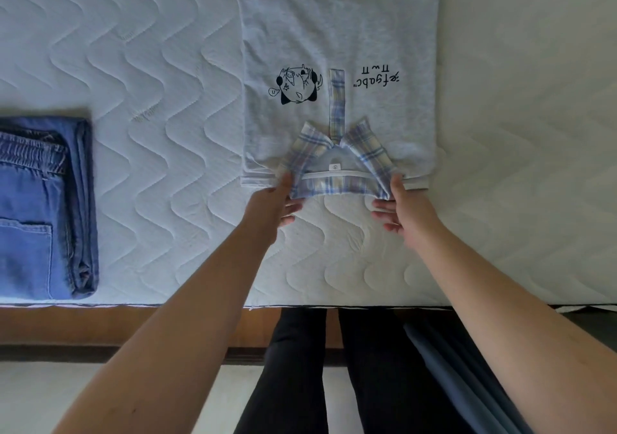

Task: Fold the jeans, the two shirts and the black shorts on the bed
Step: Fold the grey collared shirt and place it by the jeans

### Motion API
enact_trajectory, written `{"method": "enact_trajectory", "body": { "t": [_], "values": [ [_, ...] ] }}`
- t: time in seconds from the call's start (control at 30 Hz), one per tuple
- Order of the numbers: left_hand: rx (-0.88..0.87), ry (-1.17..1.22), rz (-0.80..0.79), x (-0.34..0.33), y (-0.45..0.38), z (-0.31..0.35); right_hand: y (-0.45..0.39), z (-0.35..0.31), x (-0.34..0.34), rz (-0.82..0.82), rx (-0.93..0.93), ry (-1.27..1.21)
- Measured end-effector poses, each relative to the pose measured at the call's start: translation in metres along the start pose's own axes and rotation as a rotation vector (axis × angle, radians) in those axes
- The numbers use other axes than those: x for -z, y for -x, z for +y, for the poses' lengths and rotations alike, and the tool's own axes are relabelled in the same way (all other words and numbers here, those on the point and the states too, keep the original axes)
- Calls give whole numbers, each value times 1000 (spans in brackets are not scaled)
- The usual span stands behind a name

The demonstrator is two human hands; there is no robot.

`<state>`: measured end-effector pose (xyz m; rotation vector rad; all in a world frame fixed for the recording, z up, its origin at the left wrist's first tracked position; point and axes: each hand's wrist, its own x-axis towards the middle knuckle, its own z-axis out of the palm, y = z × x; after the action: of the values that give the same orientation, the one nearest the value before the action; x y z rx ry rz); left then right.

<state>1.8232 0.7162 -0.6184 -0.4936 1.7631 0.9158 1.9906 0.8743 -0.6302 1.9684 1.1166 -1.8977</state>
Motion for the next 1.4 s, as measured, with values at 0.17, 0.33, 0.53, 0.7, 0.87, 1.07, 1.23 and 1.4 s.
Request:
{"method": "enact_trajectory", "body": {
  "t": [0.17,0.33,0.53,0.7,0.87,1.07,1.23,1.4],
  "values": [
    [-51,140,20,-6,6,-4,1,10,-3,47,131,-64],
    [-136,84,85,-2,1,-11,3,14,-1,133,230,45],
    [-132,52,123,-4,1,-15,1,23,8,106,149,226],
    [-99,68,143,-5,-6,-12,6,18,13,27,114,64],
    [-207,-137,284,-2,-5,-14,-9,2,16,73,81,164],
    [-369,-124,526,11,1,-14,-8,5,33,349,325,378],
    [-354,-215,485,29,-31,4,-25,-19,48,521,489,385],
    [-320,-181,326,31,-45,24,-42,-41,54,328,344,622]
  ]
}}
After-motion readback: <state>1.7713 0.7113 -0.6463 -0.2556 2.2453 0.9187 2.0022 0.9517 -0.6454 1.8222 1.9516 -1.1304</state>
